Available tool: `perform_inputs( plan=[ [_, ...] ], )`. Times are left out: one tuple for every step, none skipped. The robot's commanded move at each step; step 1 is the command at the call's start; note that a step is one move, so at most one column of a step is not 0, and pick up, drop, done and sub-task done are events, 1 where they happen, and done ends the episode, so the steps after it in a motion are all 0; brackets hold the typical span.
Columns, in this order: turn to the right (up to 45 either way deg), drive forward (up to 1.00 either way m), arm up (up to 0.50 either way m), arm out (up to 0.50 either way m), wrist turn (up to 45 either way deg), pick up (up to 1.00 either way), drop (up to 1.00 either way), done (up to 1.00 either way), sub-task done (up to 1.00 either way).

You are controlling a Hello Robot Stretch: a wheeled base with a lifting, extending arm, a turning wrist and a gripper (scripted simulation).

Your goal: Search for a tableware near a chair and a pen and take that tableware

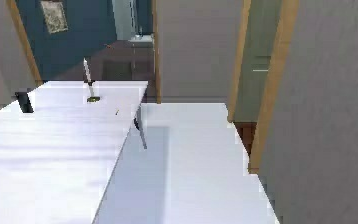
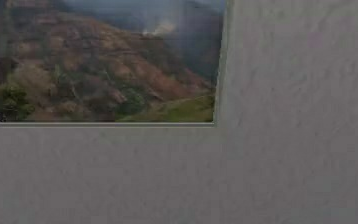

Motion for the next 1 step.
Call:
perform_inputs(
  plan=[
    [-45.0, 0.00, 0.00, 0.00, 0.0, 0.00, 0.00, 0.00, 0.00]
  ],
)
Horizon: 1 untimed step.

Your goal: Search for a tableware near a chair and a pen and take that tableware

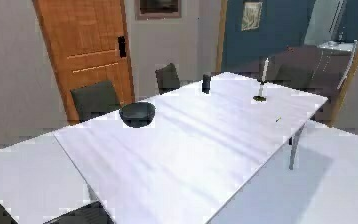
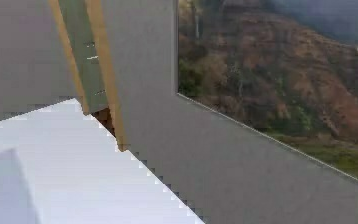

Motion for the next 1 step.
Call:
perform_inputs(
  plan=[
    [-45.0, 0.00, 0.00, 0.00, 0.0, 0.00, 0.00, 0.00, 0.00]
  ],
)
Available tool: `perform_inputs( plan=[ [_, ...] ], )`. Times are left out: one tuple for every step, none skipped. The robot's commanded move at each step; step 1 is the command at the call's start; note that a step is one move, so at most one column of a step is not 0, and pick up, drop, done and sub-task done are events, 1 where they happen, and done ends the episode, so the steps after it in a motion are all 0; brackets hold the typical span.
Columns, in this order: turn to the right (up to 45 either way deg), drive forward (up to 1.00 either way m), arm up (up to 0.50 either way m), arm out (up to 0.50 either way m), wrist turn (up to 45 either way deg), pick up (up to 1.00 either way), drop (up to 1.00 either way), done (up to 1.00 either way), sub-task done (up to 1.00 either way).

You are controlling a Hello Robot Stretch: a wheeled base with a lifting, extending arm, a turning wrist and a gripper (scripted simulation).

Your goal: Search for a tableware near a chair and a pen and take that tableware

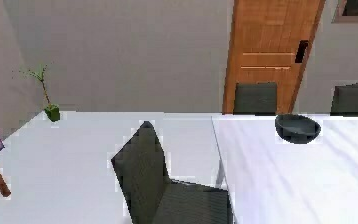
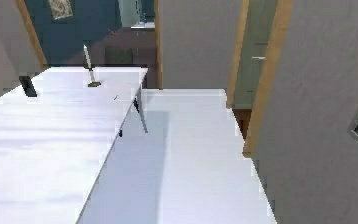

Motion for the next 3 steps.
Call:
perform_inputs(
  plan=[
    [-45.0, 0.00, 0.00, 0.00, 0.0, 0.00, 0.00, 0.00, 0.00],
    [0.0, 0.05, 0.00, 0.00, 0.0, 0.00, 0.00, 0.00, 0.00],
    [45.0, 0.00, 0.00, 0.00, 0.0, 0.00, 0.00, 0.00, 0.00]
  ],
)
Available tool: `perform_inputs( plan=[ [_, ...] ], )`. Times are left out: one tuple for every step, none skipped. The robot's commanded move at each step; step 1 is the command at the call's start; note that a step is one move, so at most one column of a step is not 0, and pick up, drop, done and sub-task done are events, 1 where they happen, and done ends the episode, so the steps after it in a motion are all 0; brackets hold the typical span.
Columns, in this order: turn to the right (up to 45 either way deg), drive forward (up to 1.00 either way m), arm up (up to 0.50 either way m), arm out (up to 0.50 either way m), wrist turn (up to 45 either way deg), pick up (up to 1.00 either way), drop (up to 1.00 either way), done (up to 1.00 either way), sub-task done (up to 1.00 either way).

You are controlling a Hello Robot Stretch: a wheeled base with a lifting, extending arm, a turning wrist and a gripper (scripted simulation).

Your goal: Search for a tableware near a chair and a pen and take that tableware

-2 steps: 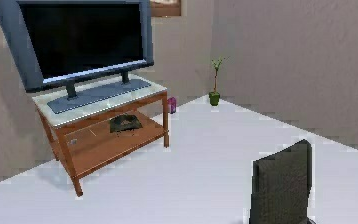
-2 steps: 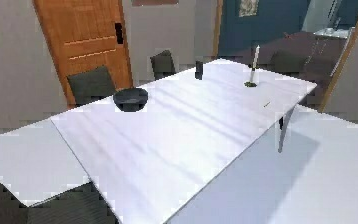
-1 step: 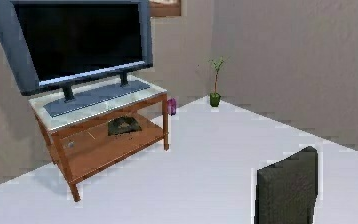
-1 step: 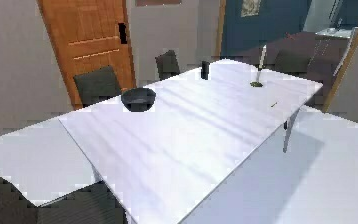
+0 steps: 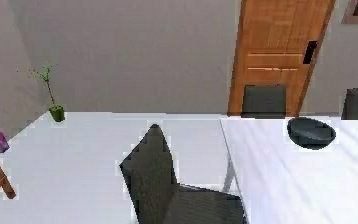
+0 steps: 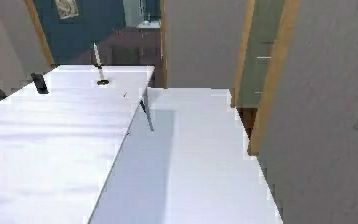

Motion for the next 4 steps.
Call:
perform_inputs(
  plan=[
    [-45.0, 0.00, 0.00, 0.00, 0.0, 0.00, 0.00, 0.00, 0.00],
    [0.0, 0.85, 0.00, 0.00, 0.0, 0.00, 0.00, 0.00, 0.00],
    [39.0, 0.00, 0.00, 0.00, 0.0, 0.00, 0.00, 0.00, 0.00],
    [0.0, 0.25, 0.00, 0.00, 0.0, 0.00, 0.00, 0.00, 0.00]
  ],
)
